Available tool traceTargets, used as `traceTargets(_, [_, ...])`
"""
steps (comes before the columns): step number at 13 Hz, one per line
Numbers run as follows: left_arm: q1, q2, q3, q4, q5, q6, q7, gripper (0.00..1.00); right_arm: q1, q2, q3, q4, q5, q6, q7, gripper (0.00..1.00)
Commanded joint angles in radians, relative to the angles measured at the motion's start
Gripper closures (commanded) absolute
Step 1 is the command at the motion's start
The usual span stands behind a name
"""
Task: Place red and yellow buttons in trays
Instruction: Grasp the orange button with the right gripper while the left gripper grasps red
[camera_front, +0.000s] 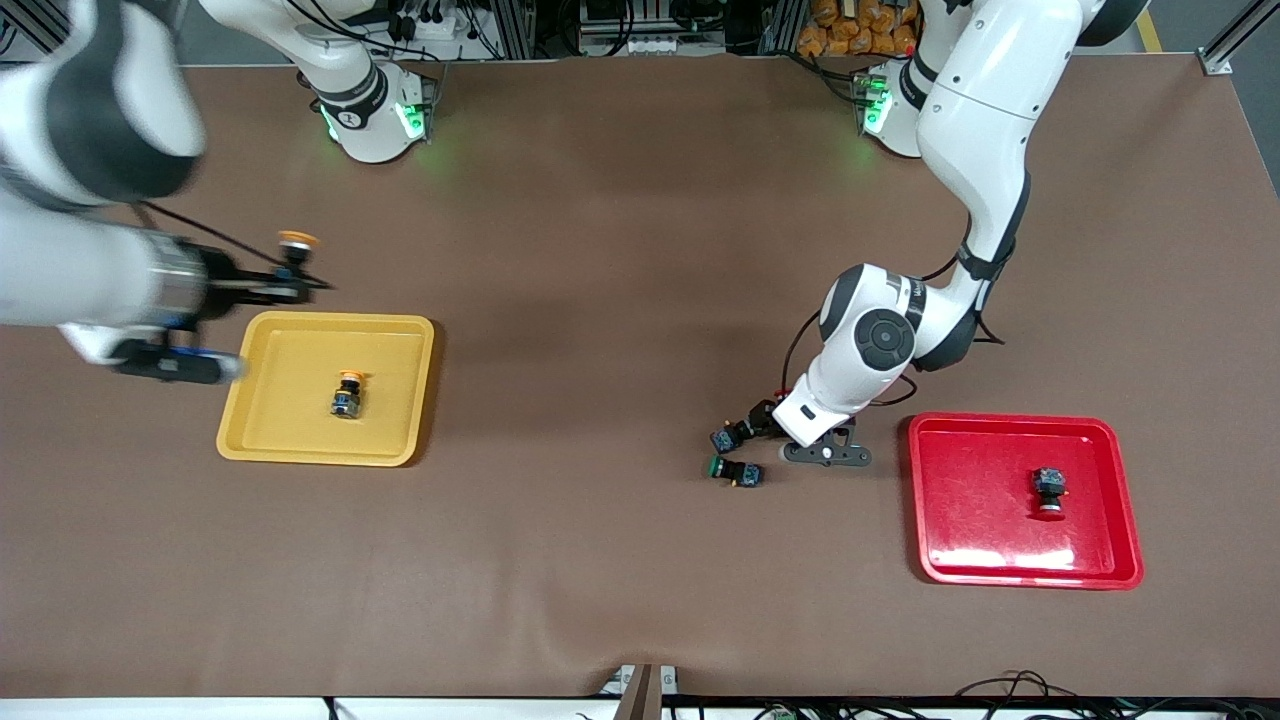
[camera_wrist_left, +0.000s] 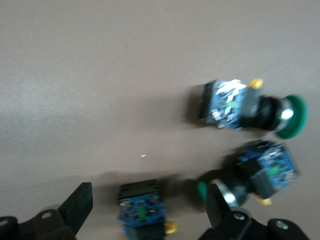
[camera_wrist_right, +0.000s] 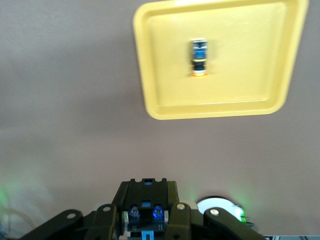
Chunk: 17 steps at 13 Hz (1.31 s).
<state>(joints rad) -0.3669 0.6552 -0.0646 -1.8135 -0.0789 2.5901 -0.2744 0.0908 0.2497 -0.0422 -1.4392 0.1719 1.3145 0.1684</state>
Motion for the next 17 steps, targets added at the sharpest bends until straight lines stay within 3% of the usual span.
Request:
traceTargets(1, [-0.006, -0.029, 0.035, -0.053, -0.015, 0.015, 0.069, 0.0, -0.147, 0.023, 0.016, -0.012, -0.04, 0.006, -0.185, 0.99])
traceTargets(3, [-0.006, -0.026, 0.034, -0.066, -0.015, 0.015, 0.061, 0.0, -0.206, 0.062, 0.016, -0.067, -0.103, 0.098, -0.317, 0.99])
traceTargets(6, [-0.012, -0.025, 0.034, -0.059, -0.027, 0.013, 0.035, 0.0, -0.252, 0.123, 0.016, -0.196, -0.106, 0.322, -0.366, 0.98])
traceTargets(11, [-0.012, -0.025, 0.028, -0.072, -0.03, 0.002, -0.074, 0.0, -0.243, 0.362, 0.018, -0.201, -0.106, 0.514, -0.397, 0.96])
traceTargets(12, [-0.014, -0.026, 0.026, -0.073, -0.032, -0.001, -0.118, 0.05, -0.246, 0.394, 0.018, -0.201, -0.106, 0.544, -0.398, 0.96])
traceTargets(13, [-0.015, -0.026, 0.023, -0.072, -0.032, -0.005, -0.162, 0.28, -0.246, 0.411, 0.018, -0.201, -0.106, 0.564, -0.398, 0.96])
traceTargets(15, [-0.018, -0.032, 0.011, -0.072, -0.03, -0.007, -0.21, 0.89, -0.243, 0.422, 0.018, -0.216, -0.106, 0.585, -0.398, 0.91])
traceTargets(16, [-0.018, -0.035, 0.011, -0.072, -0.032, -0.008, -0.212, 1.0, -0.243, 0.422, 0.018, -0.228, -0.106, 0.607, -0.398, 0.83])
traceTargets(17, [-0.018, -0.039, 0.011, -0.069, -0.027, -0.013, -0.209, 1.0, -0.241, 0.422, 0.018, -0.237, -0.106, 0.611, -0.398, 0.74])
